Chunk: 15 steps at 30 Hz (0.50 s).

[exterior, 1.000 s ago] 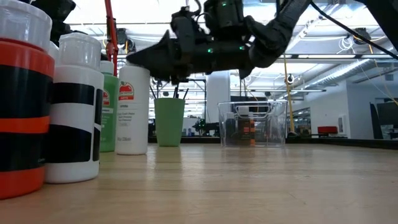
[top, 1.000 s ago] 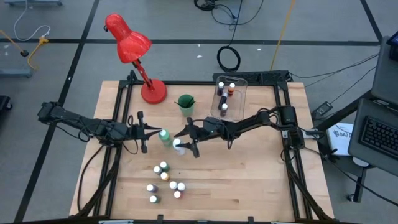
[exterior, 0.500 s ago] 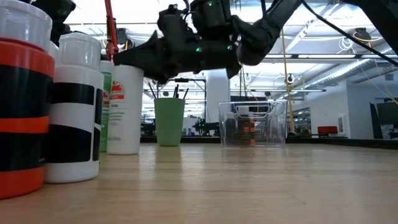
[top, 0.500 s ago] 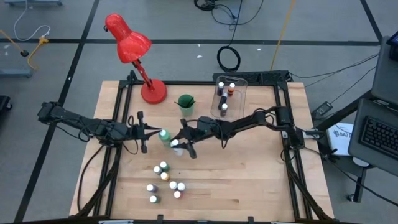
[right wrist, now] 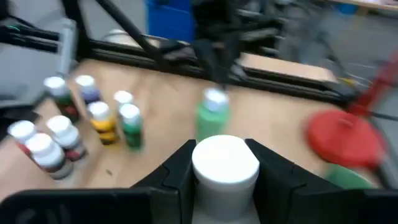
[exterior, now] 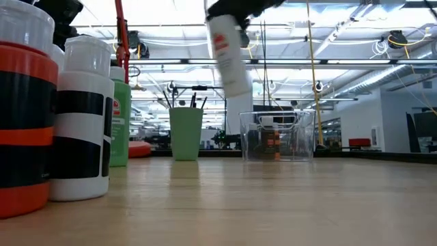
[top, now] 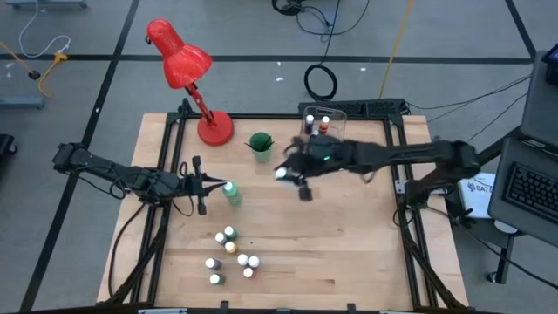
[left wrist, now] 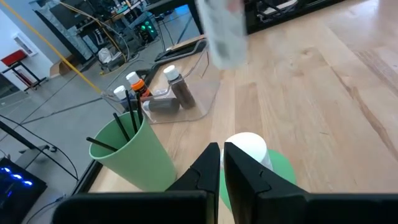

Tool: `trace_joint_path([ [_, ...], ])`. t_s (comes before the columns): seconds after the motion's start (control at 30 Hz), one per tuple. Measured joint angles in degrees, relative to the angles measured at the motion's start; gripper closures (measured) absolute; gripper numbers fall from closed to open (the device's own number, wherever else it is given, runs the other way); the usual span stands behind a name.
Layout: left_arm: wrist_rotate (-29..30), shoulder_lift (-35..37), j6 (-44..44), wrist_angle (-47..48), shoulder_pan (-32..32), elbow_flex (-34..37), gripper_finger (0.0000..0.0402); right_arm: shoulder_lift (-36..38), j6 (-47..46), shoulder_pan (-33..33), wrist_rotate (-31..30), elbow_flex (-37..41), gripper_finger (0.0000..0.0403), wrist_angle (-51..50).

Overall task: Pick & Place Paint Supplies
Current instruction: Put the white paint bottle into the transparent bin

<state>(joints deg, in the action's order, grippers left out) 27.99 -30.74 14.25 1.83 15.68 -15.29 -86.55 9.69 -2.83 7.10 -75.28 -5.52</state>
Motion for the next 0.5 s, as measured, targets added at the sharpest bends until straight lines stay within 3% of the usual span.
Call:
trace_joint_path([
  [0.17, 0.0, 0.0, -0.9, 0.0, 0.0, 0.0, 0.0376, 9.7, 2.2, -4.6, -8.7, -0.2, 0.0297, -7.3],
  [0.3, 0.0, 0.0, -1.0, -0.2, 0.0, 0.0, 0.0376, 16.4, 3.4, -10.7, -9.5, 3.3, 0.0297, -8.8],
  [0.4, 0.0, 0.0, -1.1, -0.2, 0.0, 0.0, 0.0376, 22.5, 3.6, -17.9, -9.3, 10.1, 0.0297, -6.2],
  [0.5, 0.0, 0.0, -1.3, -0.2, 0.0, 0.0, 0.0376, 26.7, 2.0, -25.5, -7.7, 20.6, 0.0297, 3.3],
])
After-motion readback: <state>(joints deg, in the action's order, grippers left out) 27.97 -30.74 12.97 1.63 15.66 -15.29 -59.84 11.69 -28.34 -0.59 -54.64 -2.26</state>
